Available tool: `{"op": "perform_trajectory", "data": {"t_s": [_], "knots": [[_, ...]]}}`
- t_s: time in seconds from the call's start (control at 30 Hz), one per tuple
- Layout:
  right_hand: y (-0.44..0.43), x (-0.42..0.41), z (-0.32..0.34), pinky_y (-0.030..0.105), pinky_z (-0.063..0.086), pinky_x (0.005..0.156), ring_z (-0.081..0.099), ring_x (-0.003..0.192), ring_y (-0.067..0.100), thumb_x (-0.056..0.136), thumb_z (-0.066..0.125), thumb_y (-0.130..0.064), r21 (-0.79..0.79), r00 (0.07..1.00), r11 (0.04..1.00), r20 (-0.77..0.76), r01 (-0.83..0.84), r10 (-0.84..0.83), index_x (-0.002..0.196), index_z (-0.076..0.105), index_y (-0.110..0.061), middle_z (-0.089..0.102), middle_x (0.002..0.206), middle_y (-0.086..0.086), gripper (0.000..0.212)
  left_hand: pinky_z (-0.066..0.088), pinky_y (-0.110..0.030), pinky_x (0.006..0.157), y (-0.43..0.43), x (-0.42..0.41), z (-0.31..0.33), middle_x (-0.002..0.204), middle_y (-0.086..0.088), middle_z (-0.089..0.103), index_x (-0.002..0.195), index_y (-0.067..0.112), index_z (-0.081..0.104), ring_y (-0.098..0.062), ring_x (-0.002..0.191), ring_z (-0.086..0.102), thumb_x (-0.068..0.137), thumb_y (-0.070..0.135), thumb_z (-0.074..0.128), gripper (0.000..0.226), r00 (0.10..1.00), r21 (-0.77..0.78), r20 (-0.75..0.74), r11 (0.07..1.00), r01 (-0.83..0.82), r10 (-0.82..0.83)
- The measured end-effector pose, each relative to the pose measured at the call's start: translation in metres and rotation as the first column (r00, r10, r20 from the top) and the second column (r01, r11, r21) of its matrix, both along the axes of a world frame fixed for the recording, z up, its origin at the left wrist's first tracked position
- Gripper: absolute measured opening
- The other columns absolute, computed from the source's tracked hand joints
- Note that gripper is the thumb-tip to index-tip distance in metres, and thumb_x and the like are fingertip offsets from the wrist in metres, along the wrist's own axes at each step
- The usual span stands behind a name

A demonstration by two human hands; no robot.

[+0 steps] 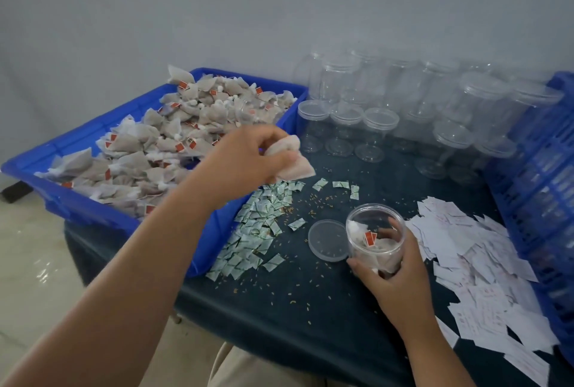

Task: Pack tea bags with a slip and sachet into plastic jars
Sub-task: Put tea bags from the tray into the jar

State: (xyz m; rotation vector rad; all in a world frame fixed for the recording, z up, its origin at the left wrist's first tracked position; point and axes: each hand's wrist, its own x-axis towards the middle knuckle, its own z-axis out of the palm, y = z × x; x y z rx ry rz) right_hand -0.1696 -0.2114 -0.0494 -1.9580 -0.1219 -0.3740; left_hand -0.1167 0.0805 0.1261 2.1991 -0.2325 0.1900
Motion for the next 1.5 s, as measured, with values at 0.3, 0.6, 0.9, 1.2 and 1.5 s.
{"op": "perform_trajectory", "data": {"t_s": [0.3,0.6,0.9,1.2,1.5], "knots": [[0.0,-0.001,0.005,0.034,0.057,0.1,0.063,0.128,0.007,0.07,0.092,-0.06,0.04,1.0,0.999,0.02,-0.02,0.019,0.144,0.049,-0.051,0.064,0.137,-0.02,0.086,0.064,-0.025,0.072,-0.112,0.012,-0.03,0.094,0.018,0.078,0.111,0.031,0.071,-0.005,0.079,0.076,0.093,0.025,0.074,0.019,0.923,-0.134,-0.222,0.947,0.291,-0.315],[-0.002,0.0,0.006,0.03,0.056,0.099,0.066,0.126,0.01,0.072,0.094,-0.051,0.083,0.998,0.996,0.059,-0.043,0.038,0.138,0.051,-0.056,0.067,0.135,-0.018,0.079,0.04,-0.003,0.085,-0.109,0.006,-0.038,0.1,0.021,0.075,0.121,0.031,0.075,0.006,0.1,0.059,0.105,0.017,0.057,0.028,0.887,0.303,-0.149,0.833,0.462,-0.438],[-0.001,0.001,0.006,0.016,0.054,0.096,0.065,0.125,0.004,0.069,0.095,-0.053,0.084,0.997,0.996,0.071,-0.041,0.035,0.133,0.052,-0.063,0.067,0.133,-0.022,0.079,0.048,-0.008,0.065,-0.097,-0.004,-0.066,0.081,0.024,0.072,0.086,0.034,0.076,0.008,0.078,0.067,0.086,0.043,0.083,0.011,0.993,0.141,-0.05,0.984,0.113,-0.107],[0.003,-0.002,0.008,0.02,0.051,0.098,0.065,0.125,0.005,0.07,0.092,-0.055,0.043,0.996,0.999,0.087,-0.028,0.024,0.135,0.05,-0.064,0.067,0.133,-0.024,0.077,0.05,-0.038,0.096,-0.125,-0.015,-0.05,0.107,0.008,0.075,0.131,0.036,0.063,-0.015,0.104,0.063,0.102,0.02,0.056,0.034,0.913,0.62,-0.097,0.694,0.366,-0.395],[-0.003,0.0,0.003,0.012,0.048,0.104,0.059,0.132,-0.004,0.07,0.1,-0.046,0.09,0.998,0.995,0.047,0.031,-0.036,0.146,0.049,-0.054,0.063,0.14,-0.029,0.091,0.051,-0.021,0.073,-0.066,0.018,-0.06,0.095,0.021,0.072,0.1,0.042,0.067,0.006,0.083,0.065,0.099,0.035,0.067,0.007,0.998,0.227,-0.048,0.974,-0.023,0.035]]}}
